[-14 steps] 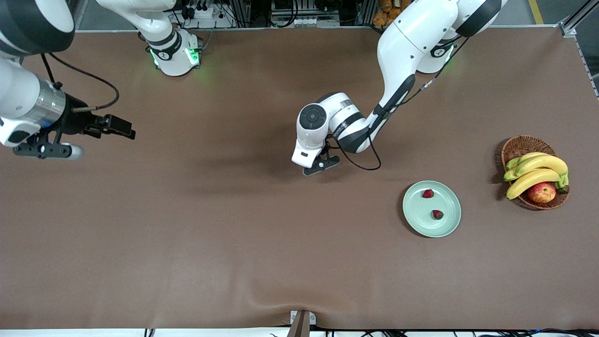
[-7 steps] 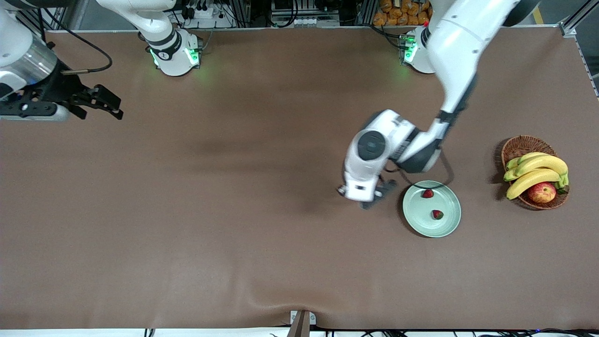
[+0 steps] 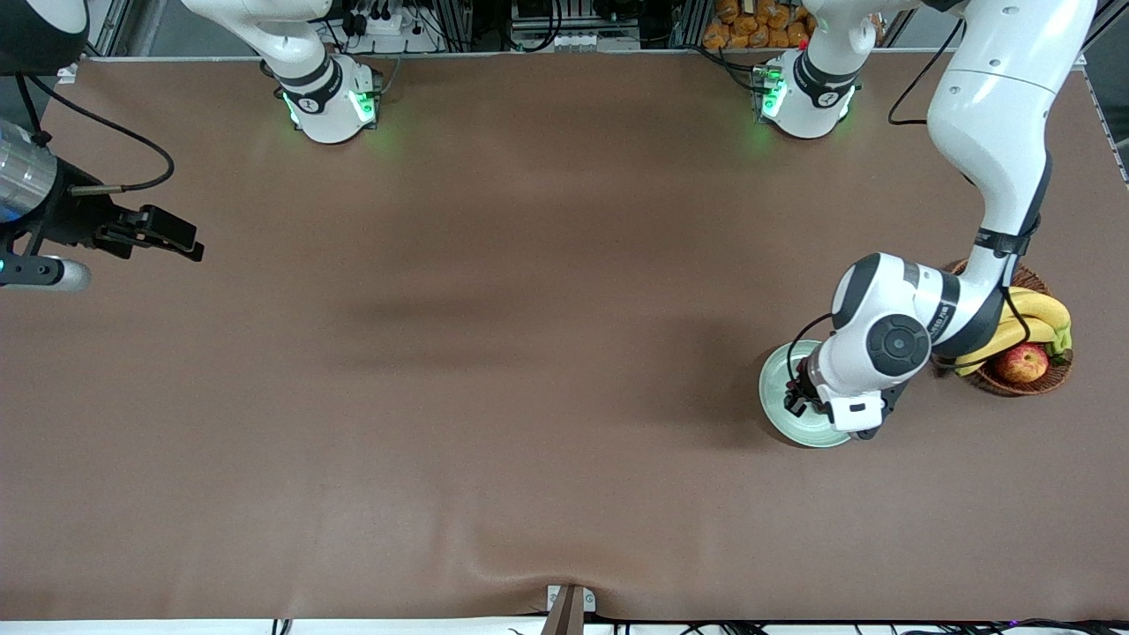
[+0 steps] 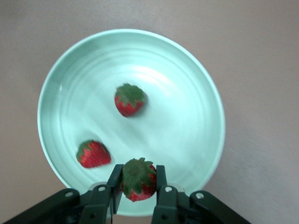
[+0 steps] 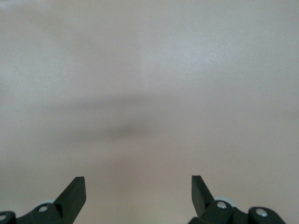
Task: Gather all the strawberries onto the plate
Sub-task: 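Release the strawberry onto the plate and raise the left gripper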
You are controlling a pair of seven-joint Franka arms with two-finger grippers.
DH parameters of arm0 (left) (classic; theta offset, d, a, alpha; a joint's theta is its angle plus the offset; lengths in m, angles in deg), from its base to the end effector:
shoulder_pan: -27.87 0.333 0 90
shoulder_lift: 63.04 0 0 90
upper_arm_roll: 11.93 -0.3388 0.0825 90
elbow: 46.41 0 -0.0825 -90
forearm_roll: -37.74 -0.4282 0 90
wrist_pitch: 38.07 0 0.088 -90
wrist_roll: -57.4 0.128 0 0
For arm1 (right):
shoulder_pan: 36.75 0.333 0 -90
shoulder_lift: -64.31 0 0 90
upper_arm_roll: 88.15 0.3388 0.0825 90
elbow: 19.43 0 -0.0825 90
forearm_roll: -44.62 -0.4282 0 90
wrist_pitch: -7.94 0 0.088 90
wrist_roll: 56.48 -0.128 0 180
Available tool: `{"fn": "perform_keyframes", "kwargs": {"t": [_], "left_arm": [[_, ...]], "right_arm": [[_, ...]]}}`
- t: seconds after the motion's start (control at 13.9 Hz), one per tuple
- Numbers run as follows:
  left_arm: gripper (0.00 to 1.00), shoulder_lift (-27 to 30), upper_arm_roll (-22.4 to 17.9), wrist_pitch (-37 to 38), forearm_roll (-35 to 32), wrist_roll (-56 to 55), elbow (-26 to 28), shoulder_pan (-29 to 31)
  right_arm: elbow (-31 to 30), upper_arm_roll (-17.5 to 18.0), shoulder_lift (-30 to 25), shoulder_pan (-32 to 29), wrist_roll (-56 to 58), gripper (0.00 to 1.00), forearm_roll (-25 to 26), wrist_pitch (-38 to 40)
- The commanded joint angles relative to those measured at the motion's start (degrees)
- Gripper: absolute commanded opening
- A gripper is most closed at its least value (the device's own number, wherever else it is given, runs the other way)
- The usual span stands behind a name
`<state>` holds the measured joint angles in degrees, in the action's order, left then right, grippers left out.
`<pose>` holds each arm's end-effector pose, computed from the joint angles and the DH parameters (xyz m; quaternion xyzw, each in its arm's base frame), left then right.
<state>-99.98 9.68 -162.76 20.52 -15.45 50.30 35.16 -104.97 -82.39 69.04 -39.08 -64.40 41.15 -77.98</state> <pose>0.6963 -0.1390 0.2041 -0.9006 -0.4318 0.0323 0.0381 0.6152 0.0425 0.6106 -0.9980 0.0381 0.0409 0.0305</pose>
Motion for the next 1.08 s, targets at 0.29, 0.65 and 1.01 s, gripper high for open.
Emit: {"fn": "perform_keyframes", "kwargs": {"t": [0.29, 0.65, 1.01], "left_arm": [[1.00, 0.89, 0.80, 0.15, -1.51, 3.93, -0.46, 0.71], [1.00, 11.60, 1.41, 5.15, -0.72, 12.79, -0.37, 0.97], [1.00, 25.30, 2.65, 18.15, 5.33, 29.12, 0.41, 1.41]], "right_arm": [[1.71, 0.75, -1.91, -1.54, -2.27, 1.00, 2.06, 4.46], [-7.53, 1.10, -8.16, -1.45, -2.02, 1.00, 2.77, -2.67], [-7.19, 1.18, -7.81, -1.45, -1.93, 1.00, 2.68, -3.90]]}}
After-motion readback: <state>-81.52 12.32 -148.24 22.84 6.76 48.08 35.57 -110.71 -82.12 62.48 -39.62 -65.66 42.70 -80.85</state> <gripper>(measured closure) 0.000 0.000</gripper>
